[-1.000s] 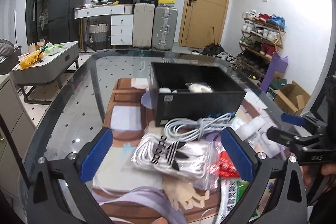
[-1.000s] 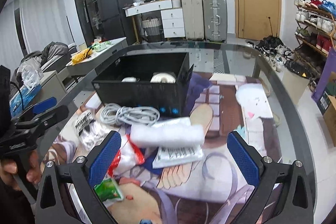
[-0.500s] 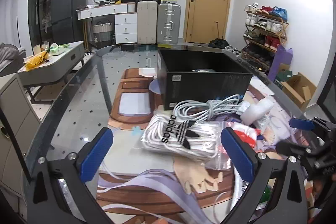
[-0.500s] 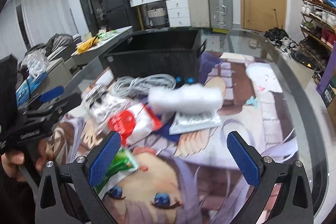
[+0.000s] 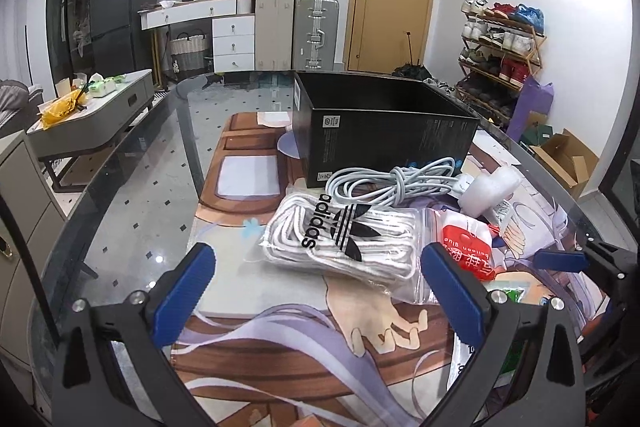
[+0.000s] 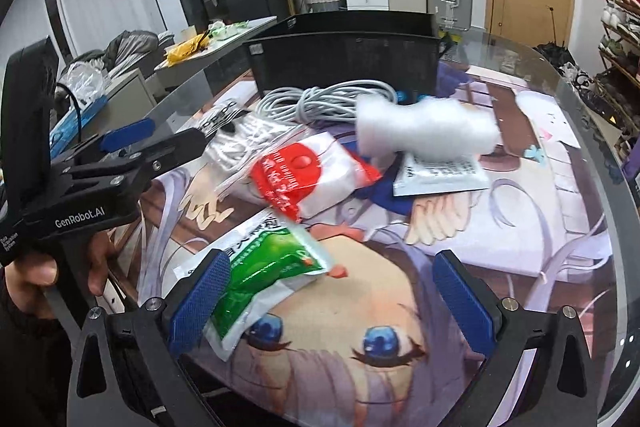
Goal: Organize soft objects
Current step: 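Withdraw both tools from the box back over the table items, then grasp the green-and-white medicine sachet with the right tool and lift it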
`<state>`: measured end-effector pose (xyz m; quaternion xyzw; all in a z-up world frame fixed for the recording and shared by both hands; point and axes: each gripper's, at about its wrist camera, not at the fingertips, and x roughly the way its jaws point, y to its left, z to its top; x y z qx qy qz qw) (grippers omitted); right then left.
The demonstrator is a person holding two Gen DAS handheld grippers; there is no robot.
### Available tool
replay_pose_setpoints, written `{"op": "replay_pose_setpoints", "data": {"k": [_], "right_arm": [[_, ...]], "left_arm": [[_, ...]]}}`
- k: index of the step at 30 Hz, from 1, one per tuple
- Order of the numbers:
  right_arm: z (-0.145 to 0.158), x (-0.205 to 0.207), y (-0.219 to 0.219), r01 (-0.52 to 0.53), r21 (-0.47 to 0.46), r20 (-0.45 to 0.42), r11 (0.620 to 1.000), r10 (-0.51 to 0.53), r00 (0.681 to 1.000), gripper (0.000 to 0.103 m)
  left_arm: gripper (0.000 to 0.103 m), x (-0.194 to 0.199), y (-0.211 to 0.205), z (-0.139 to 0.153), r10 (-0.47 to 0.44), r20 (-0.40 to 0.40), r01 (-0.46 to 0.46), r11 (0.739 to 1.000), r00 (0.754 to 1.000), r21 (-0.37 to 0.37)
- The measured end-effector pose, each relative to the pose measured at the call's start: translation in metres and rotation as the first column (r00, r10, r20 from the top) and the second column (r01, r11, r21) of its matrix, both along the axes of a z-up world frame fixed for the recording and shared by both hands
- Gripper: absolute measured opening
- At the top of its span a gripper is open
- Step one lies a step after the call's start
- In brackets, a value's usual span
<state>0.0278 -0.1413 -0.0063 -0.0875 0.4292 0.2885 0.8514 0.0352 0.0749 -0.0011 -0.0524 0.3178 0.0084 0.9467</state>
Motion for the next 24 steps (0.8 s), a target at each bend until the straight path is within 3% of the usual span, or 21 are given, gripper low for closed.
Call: {"op": "replay_pose_setpoints", "data": {"k": [9,18,24], "right_arm": [[-0.004,0.005,-0.008,0.016,-0.078,0.016,0.997,-0.014,1.0,0.102],[0.002,0.024,-0.044,0.18,-0.105,0.068,0.978,-0.173,0.982,0.102],[0.005,0.021,-0.042,0.119,-0.063,0.042,0.991,-0.116,0.992,0.102]], "left_arm": [[0.103,0.0,0.0,-0.001,-0.009,-0.002,0.009,1.0,1.0,0.0],[0.103,0.001,-0.001,-0.002,-0.011,-0.002,0.011,1.0,1.0,0.001],[0.103,0.002,-0.002,-0.004,-0.014,-0.008,0.014,1.0,1.0,0.005]]}}
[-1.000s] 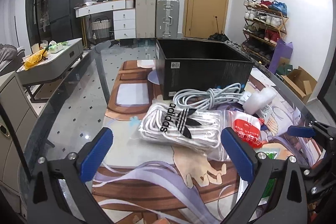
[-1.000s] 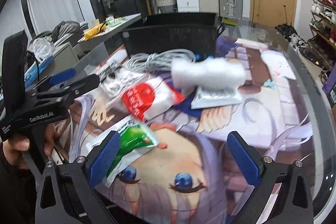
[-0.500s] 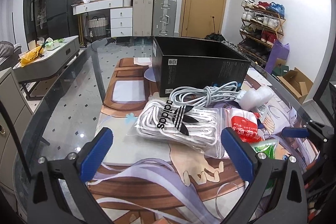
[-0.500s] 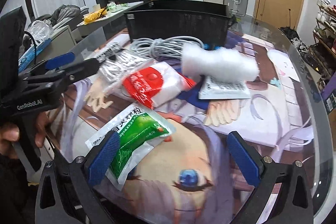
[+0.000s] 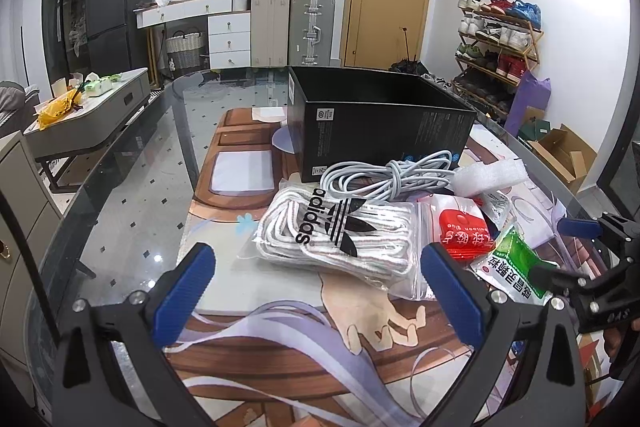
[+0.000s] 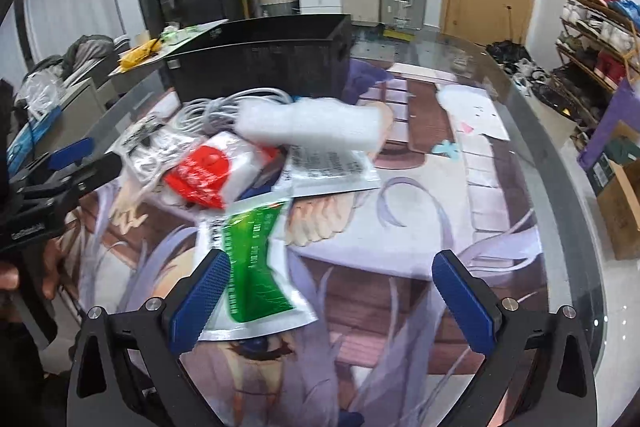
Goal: Organize soft objects
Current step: 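Grasp the green-and-white medicine sachet with the right tool and lift it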
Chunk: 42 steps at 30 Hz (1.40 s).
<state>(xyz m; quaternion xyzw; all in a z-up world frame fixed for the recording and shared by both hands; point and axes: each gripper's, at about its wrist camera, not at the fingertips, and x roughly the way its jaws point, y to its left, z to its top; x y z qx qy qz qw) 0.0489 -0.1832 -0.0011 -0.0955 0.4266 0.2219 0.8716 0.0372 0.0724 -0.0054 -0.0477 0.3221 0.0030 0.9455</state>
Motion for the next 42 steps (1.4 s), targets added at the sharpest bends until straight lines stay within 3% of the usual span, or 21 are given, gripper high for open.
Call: {"op": "replay_pose_setpoints", "data": {"k": [12,20,24,27,31,42], "right_arm": [[-0.012,-0.007,0.026,-0.121,-0.032,-0.011,0.992,0.121,0.993,0.101],[-0.009,-0.002,0.02,-0.142,-0.027,0.013,0.99,0.142,0.99,0.077],[-0.007,-0.003,0.021,-0.179,-0.021,0.021,0.984,0.18,0.984,0.055],[-0.007,-0.005,0.021,-0.184,-0.014,0.028,0.983,0.184,0.983,0.052],[-0.005,-0.007,0.015,-0.177,0.024,0.035,0.984,0.176,0.984,0.04],[0.001,-0.014,-0.005,-0.148,0.141,0.061,0.979,0.141,0.988,0.035]], "left_arm": [[0.103,0.002,-0.003,-0.003,-0.007,-0.008,0.007,1.0,1.0,0.005],[0.103,0.002,-0.003,-0.004,-0.009,-0.011,0.009,1.0,1.0,0.013],[0.103,0.002,-0.004,-0.005,-0.008,-0.013,0.008,1.0,1.0,0.018],[0.103,0.002,-0.004,-0.005,-0.008,-0.012,0.008,1.0,1.0,0.019],[0.103,0.002,-0.004,-0.006,-0.01,-0.015,0.01,1.0,1.0,0.025],[0.103,0.006,-0.002,-0.002,-0.023,-0.064,0.025,1.0,0.998,0.019]]}}
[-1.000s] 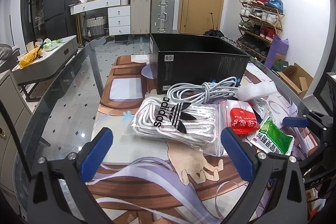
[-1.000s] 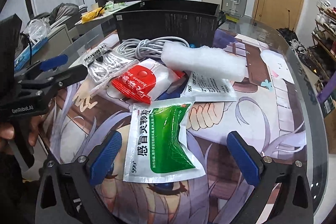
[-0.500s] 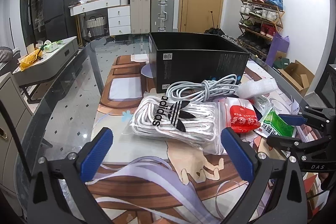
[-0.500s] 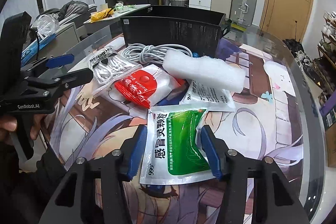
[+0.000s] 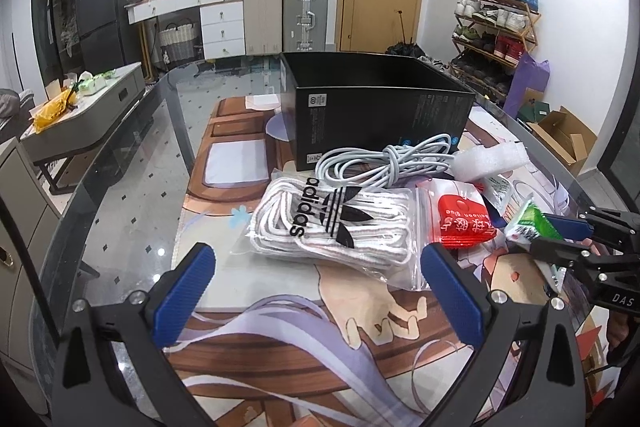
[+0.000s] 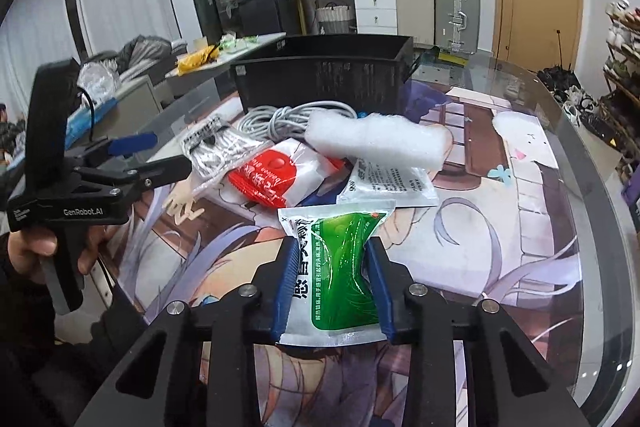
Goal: Organize soft objects
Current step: 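Grasp the green-and-white medicine sachet with the right tool and lift it, then grasp the bagged adidas shoelace bundle with the left tool while the right tool holds the sachet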
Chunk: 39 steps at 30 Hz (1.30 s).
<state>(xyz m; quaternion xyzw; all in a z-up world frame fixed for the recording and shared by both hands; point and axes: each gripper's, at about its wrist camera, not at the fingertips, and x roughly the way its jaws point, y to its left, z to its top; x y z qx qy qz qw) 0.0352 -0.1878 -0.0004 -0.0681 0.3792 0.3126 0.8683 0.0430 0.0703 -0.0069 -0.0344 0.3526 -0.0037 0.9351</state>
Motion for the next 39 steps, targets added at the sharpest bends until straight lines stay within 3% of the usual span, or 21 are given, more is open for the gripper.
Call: {"op": "replay_pose_setpoints", "data": {"k": [11,21,24,30,39], "right_arm": [[0.007,-0.003,-0.008,0.023,0.051,0.028,0.998,-0.025,0.999,0.035],[0.006,0.0,-0.01,0.033,0.049,0.025,0.998,-0.034,0.999,0.035],[0.006,0.0,-0.01,0.036,0.045,0.026,0.998,-0.037,0.999,0.035],[0.005,0.0,-0.01,0.038,0.044,0.023,0.998,-0.039,0.999,0.035],[0.004,0.0,-0.011,0.039,0.041,0.023,0.998,-0.04,0.999,0.035]], "left_arm": [[0.103,0.02,-0.004,0.002,0.02,-0.085,-0.025,0.998,0.996,-0.05],[0.103,0.055,0.006,-0.005,0.127,-0.163,-0.149,0.98,0.978,-0.132],[0.103,0.06,0.004,-0.005,0.145,-0.173,-0.167,0.978,0.974,-0.123],[0.103,0.062,-0.004,-0.011,0.135,-0.188,-0.14,0.99,0.973,-0.016],[0.103,0.045,0.008,-0.015,0.113,-0.206,-0.117,0.993,0.972,-0.009]]}}
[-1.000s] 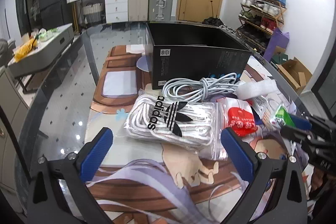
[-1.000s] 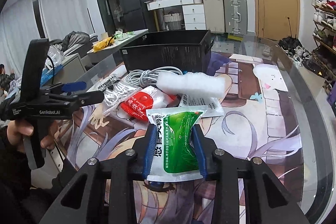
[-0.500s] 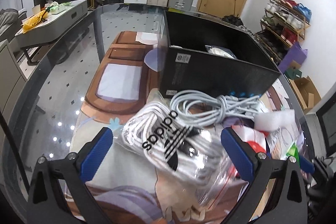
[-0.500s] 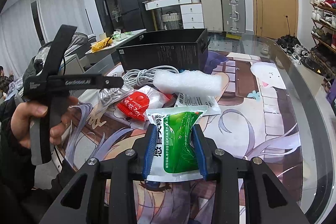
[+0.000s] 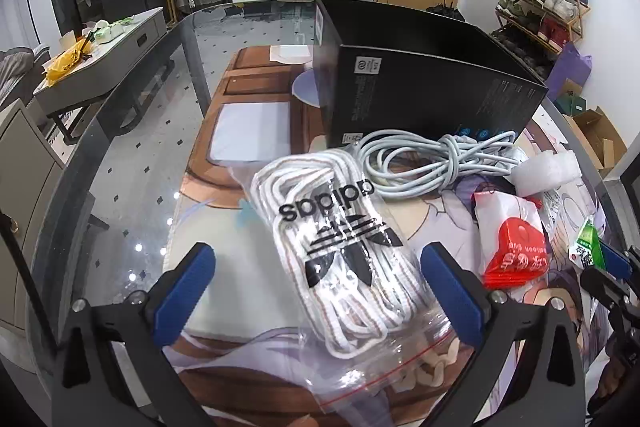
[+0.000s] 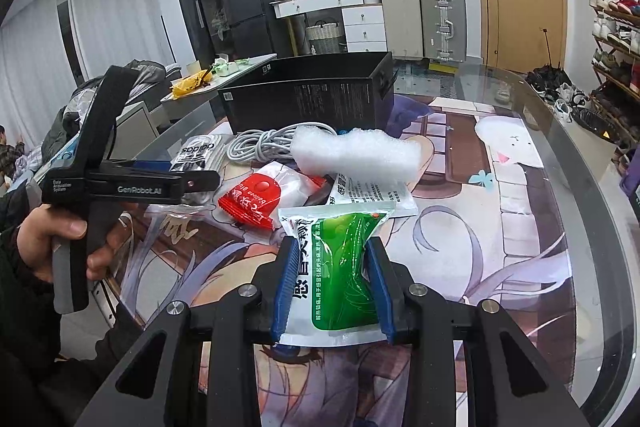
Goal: Organize soft objects
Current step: 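Grasp the bagged adidas shoelace bundle with the left tool while the right tool holds the sachet, then carry the shoelace bundle and sachet over the black box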
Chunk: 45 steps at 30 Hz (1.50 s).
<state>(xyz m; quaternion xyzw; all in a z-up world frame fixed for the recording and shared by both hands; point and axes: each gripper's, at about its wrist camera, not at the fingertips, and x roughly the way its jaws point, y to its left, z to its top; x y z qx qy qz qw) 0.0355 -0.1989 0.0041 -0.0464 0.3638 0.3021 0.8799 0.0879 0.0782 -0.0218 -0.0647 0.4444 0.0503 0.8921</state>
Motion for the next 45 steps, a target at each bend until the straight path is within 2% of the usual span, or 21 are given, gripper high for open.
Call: {"op": "replay_pose_setpoints", "data": {"k": [4,7,8,9,12,13,15,22,31,45], "right_arm": [[0.001,-0.001,0.0,-0.001,-0.001,0.004,1.0,0.001,1.0,0.035],[0.001,-0.001,0.0,-0.001,-0.001,0.004,1.0,0.001,1.0,0.035],[0.001,-0.001,0.0,-0.002,-0.001,0.003,1.0,0.002,1.0,0.035],[0.001,-0.001,0.0,-0.001,-0.001,0.003,1.0,0.001,1.0,0.035],[0.001,-0.001,0.0,0.0,-0.001,0.004,1.0,0.0,1.0,0.035],[0.001,-0.001,0.0,0.0,-0.001,0.005,1.0,0.0,1.0,0.035],[0.001,-0.001,0.0,0.0,-0.001,0.006,1.0,0.0,1.0,0.035],[0.004,-0.001,0.001,-0.001,0.002,0.015,1.0,0.001,1.0,0.035],[0.011,-0.004,0.001,0.002,0.016,0.043,1.0,-0.003,0.999,0.035],[0.046,0.009,0.006,0.008,0.051,0.117,0.999,-0.014,0.993,0.035]], "left_arm": [[0.102,-0.002,0.003,-0.001,-0.006,0.007,0.006,1.0,1.0,-0.003],[0.092,-0.006,0.0,0.001,-0.022,0.029,0.022,1.0,0.999,-0.004],[0.084,-0.007,-0.001,0.002,-0.024,0.036,0.024,1.0,0.999,-0.003],[0.072,-0.008,-0.001,0.003,-0.027,0.048,0.027,1.0,0.999,-0.007],[0.053,-0.012,0.0,0.006,-0.034,0.078,0.036,0.999,0.996,-0.029],[0.051,-0.014,0.001,0.007,-0.033,0.087,0.036,0.999,0.996,-0.033],[0.041,-0.017,0.004,0.008,-0.042,0.103,0.046,0.998,0.994,-0.044],[0.035,-0.027,0.006,0.011,-0.057,0.132,0.064,0.997,0.99,-0.049],[0.035,-0.038,0.011,0.023,-0.055,0.191,0.07,0.995,0.98,-0.073],[0.035,-0.042,0.006,0.051,-0.081,0.281,0.111,0.989,0.956,-0.093]]}}
